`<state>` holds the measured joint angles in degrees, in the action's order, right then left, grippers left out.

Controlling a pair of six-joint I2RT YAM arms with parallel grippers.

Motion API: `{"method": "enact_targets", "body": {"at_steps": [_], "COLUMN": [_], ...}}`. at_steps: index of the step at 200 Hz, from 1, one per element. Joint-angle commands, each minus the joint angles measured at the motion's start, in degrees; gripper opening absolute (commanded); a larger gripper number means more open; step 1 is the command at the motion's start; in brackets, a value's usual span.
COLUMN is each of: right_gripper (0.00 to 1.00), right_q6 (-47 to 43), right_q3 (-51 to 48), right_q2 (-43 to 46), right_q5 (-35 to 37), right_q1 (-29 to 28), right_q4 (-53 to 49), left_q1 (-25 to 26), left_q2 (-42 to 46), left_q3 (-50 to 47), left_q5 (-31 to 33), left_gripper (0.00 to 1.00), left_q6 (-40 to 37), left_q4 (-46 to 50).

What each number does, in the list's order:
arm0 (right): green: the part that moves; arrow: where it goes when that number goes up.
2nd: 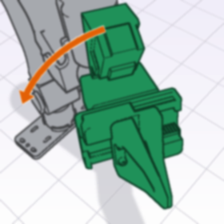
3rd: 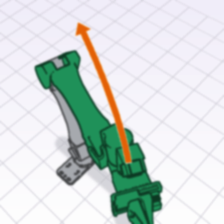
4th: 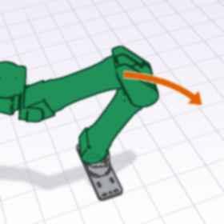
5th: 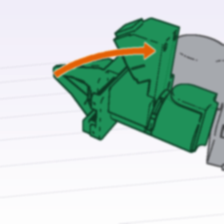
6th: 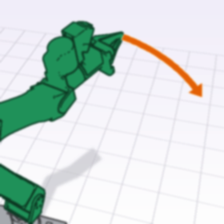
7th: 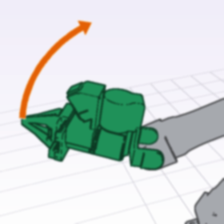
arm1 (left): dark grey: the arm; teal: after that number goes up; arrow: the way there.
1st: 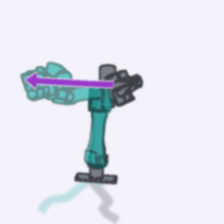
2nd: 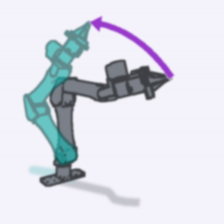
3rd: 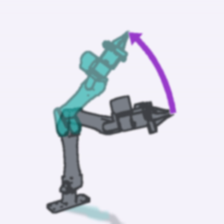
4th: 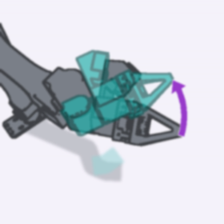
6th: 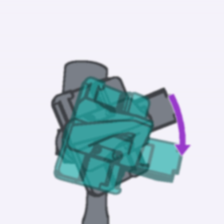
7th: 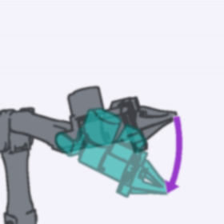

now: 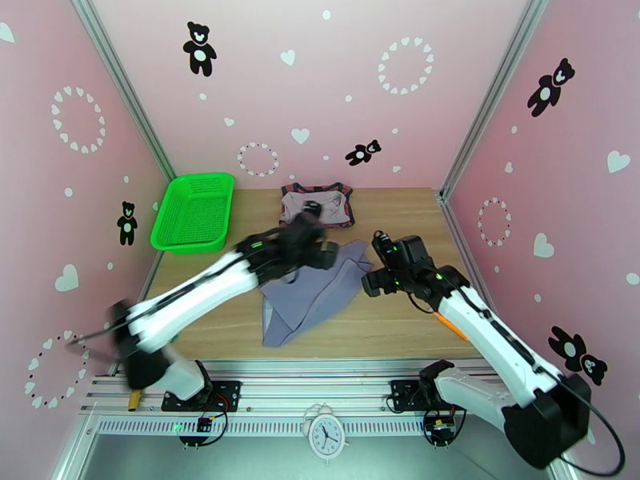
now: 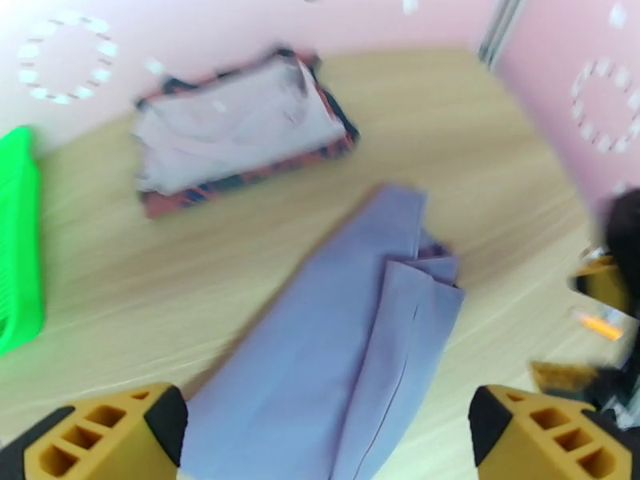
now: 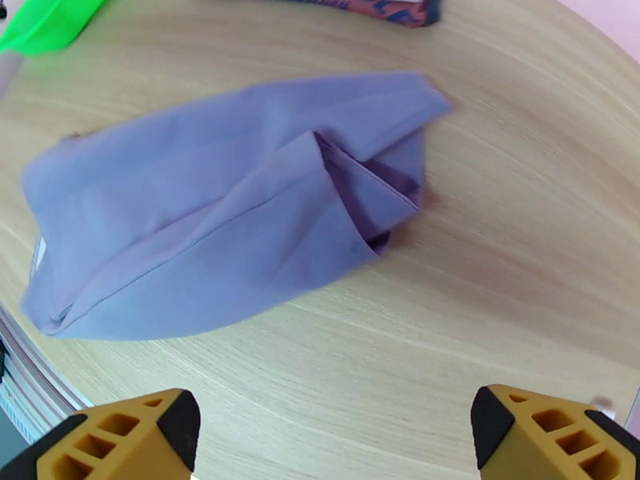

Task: Fold and stack the mixed laundry pile

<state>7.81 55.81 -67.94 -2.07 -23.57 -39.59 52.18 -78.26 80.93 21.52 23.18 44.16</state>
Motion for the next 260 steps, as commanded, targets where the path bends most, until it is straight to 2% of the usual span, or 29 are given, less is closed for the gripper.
{"method": "enact_targets", "body": {"at_steps": [1, 33, 53, 63, 72, 89, 101, 113, 126, 142, 184, 201, 225, 260], "right_gripper": [0.90, 0.80, 0.80, 0.81, 0.83, 0.86, 0.88, 0.89, 0.89, 0.90, 0.89, 0.88, 0.87, 0.86], "right_q6": [-1.0, 5.8, 10.7, 9.6, 4.8, -7.4, -20.7, -37.1, -56.1, -68.7, -80.8, -83.2, -84.7, -86.3], "right_q3": [5.7, 13.8, 14.0, 13.8, 14.5, 17.2, 17.9, 16.6, 14.9, 14.1, 16.3, 15.9, 15.9, 15.5], "right_q2": [-8.2, -19.5, -20.6, -20.4, -20.1, -19.1, -17.5, -15.8, -13.6, -12.4, -19.3, -22.6, -26.6, -30.9], "right_q5": [-2.0, -4.6, -3.4, -2.5, -1.0, 7.3, 10.5, 10.2, 6.8, 4.7, 1.5, 0.9, -0.2, 0.7], "right_q1": [-0.3, -0.5, -1.8, -2.8, -4.3, -7.1, -8.9, -10.3, -10.5, -9.9, -8.8, -8.8, -8.8, -9.0], "right_q4": [-1.1, -2.4, -0.4, 0.8, 0.5, -1.5, -1.5, -1.2, -4.2, -7.3, -9.0, -6.0, -1.7, 0.7], "left_q1": [-0.9, -0.4, 1.7, 3.0, 4.1, 6.0, 6.4, 6.4, 6.4, 6.4, 6.4, 6.0, 4.7, 1.4], "left_q2": [3.2, 11.5, 18.0, 21.5, 24.7, 29.9, 32.3, 32.9, 31.3, 27.7, 23.2, 21.5, 19.0, 17.0], "left_q3": [-11.2, -25.7, -33.6, -38.2, -41.0, -45.1, -47.4, -49.1, -49.2, -47.5, -43.8, -41.5, -38.9, -37.8], "left_q5": [1.7, 0.2, -1.2, -2.7, -3.7, -5.6, -7.1, -8.0, -8.7, -7.9, 0.0, 2.8, 3.5, 0.6], "left_gripper": [0.98, 0.93, 0.89, 0.87, 0.85, 0.77, 0.73, 0.71, 0.70, 0.70, 0.73, 0.75, 0.77, 0.79], "left_q6": [5.8, 14.4, 17.7, 18.9, 20.1, 22.3, 23.1, 23.2, 22.4, 21.2, 21.6, 22.3, 21.8, 20.2], "left_q4": [1.7, 2.3, 2.7, 2.5, 2.4, 2.0, 1.1, 0.3, -0.2, 1.4, 3.2, 4.3, 5.3, 5.5]}}
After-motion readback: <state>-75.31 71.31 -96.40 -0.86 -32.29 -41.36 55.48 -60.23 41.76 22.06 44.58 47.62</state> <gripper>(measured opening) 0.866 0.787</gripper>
